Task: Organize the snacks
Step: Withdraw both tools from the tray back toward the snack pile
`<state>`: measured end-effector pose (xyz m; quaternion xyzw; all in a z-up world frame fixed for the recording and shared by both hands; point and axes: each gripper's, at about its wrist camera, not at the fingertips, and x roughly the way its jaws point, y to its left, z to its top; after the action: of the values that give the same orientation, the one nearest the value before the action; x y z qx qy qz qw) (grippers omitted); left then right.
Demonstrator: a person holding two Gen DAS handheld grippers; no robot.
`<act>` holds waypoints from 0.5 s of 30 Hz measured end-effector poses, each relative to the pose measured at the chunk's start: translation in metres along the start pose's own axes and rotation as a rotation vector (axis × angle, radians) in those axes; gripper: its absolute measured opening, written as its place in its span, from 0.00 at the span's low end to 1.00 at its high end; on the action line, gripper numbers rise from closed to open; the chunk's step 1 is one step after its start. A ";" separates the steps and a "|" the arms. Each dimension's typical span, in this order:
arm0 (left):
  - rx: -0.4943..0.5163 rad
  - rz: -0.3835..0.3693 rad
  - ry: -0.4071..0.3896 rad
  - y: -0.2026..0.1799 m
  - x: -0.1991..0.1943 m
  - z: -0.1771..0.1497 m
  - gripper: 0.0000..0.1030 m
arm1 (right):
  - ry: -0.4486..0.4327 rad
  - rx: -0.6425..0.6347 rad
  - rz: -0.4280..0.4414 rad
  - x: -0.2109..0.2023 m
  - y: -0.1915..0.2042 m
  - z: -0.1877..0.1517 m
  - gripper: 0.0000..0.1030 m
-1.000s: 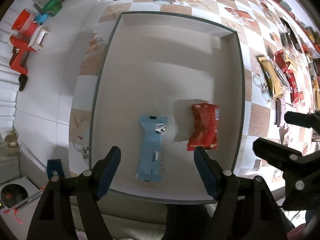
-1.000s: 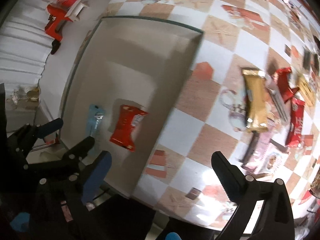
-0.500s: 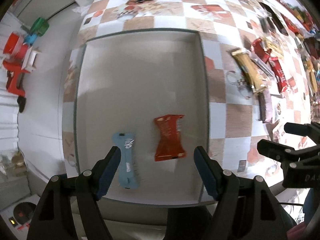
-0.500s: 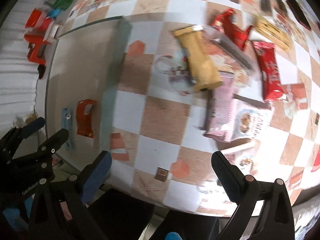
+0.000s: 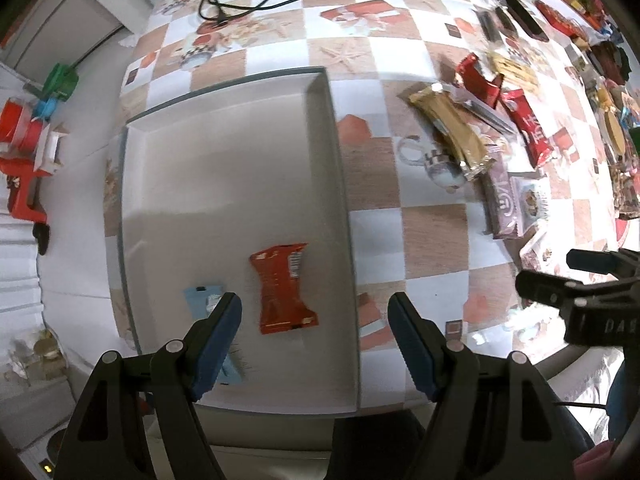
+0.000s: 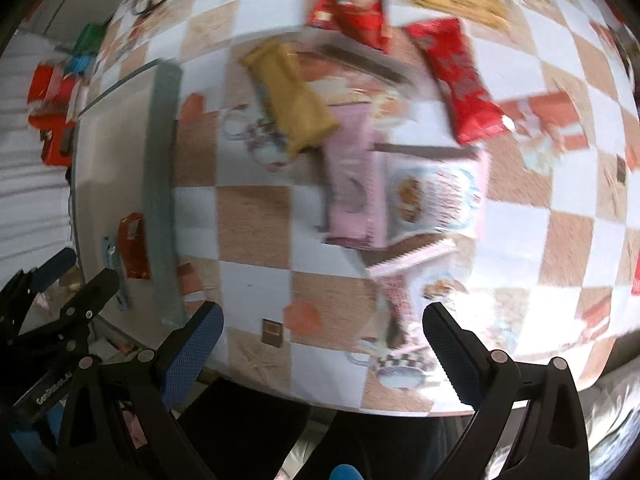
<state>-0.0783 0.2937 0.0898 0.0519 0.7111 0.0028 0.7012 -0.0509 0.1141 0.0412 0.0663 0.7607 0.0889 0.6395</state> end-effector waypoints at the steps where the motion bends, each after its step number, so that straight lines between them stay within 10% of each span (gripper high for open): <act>1: 0.003 -0.001 0.000 -0.003 0.000 0.001 0.77 | 0.001 0.027 -0.003 -0.002 -0.010 -0.002 0.98; 15: 0.045 -0.020 0.029 -0.026 0.008 0.005 0.77 | 0.069 0.190 -0.028 0.012 -0.068 -0.022 0.98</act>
<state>-0.0752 0.2686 0.0803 0.0608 0.7214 -0.0195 0.6896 -0.0737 0.0496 0.0185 0.1129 0.7882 0.0097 0.6050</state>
